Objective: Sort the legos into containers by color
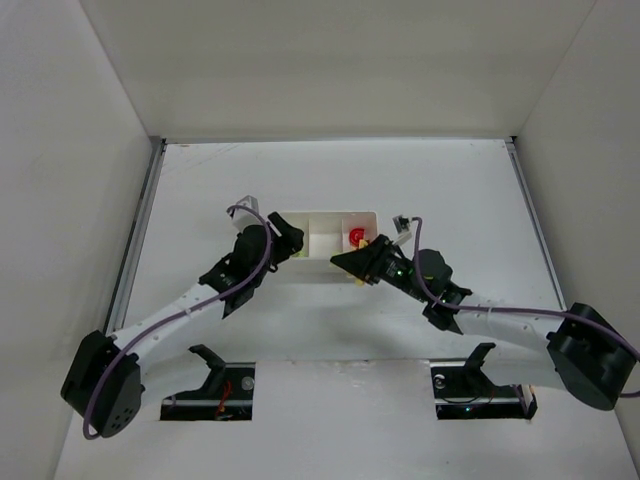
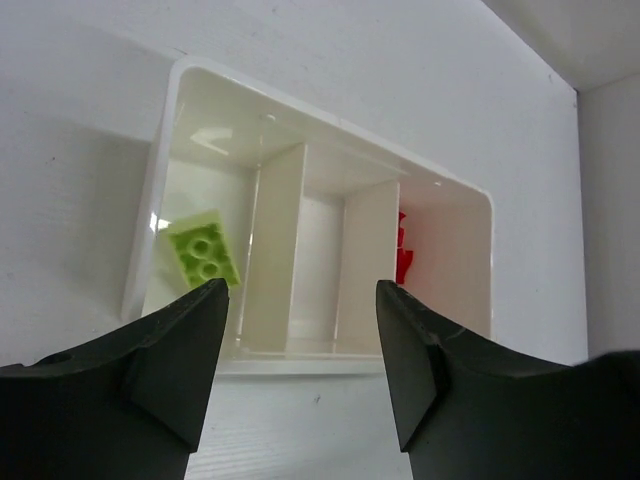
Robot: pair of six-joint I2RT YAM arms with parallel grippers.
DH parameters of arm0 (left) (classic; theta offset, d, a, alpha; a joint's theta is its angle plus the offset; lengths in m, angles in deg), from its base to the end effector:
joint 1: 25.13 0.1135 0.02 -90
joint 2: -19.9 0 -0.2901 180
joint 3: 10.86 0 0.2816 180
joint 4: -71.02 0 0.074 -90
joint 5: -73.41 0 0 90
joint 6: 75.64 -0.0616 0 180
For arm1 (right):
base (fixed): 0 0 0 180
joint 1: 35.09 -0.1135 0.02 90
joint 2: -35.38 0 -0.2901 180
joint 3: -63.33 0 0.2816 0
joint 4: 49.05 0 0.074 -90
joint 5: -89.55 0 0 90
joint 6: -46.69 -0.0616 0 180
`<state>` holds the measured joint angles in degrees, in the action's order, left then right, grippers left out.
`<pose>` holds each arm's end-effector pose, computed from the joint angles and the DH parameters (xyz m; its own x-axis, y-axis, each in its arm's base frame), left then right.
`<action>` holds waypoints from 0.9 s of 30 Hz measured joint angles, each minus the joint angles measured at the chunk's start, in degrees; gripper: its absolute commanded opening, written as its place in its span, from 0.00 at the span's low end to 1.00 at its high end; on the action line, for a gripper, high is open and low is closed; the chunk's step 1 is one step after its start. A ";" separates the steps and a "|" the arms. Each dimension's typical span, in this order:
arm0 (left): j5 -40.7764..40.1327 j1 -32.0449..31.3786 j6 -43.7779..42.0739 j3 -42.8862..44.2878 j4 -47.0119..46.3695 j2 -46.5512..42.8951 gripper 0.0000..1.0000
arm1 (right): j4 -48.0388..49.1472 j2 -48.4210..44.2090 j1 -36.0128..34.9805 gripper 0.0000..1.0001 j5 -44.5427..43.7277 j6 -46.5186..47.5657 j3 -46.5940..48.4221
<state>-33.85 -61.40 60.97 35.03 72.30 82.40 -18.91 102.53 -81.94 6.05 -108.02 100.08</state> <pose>0.2384 -0.1523 0.2495 -0.4153 -0.5561 -0.7200 0.0517 0.7757 -0.6289 0.1901 0.2130 0.2377 -0.7267 0.5383 -0.4267 -0.3399 0.2580 0.9044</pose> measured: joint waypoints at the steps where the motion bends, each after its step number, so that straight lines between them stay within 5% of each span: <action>1: 0.09 -0.20 -0.09 0.02 0.44 -0.96 0.58 | -0.02 0.26 0.00 0.34 0.15 0.00 0.00; 7: 2.82 -3.54 3.93 -1.51 1.60 -13.73 0.57 | 0.09 2.40 0.35 0.38 2.25 -1.29 -0.24; 13: 8.00 -6.29 13.20 -15.54 -5.31 -25.70 0.62 | 3.41 7.52 0.39 0.37 4.92 -6.40 -1.07; 27: 10.16 -12.72 22.93 -23.15 -21.55 -25.35 0.60 | 14.12 13.99 0.33 0.42 10.10 -15.08 -1.33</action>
<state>-23.68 -74.12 83.90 11.88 50.75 57.05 -4.79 116.52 -81.61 16.15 -123.10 98.75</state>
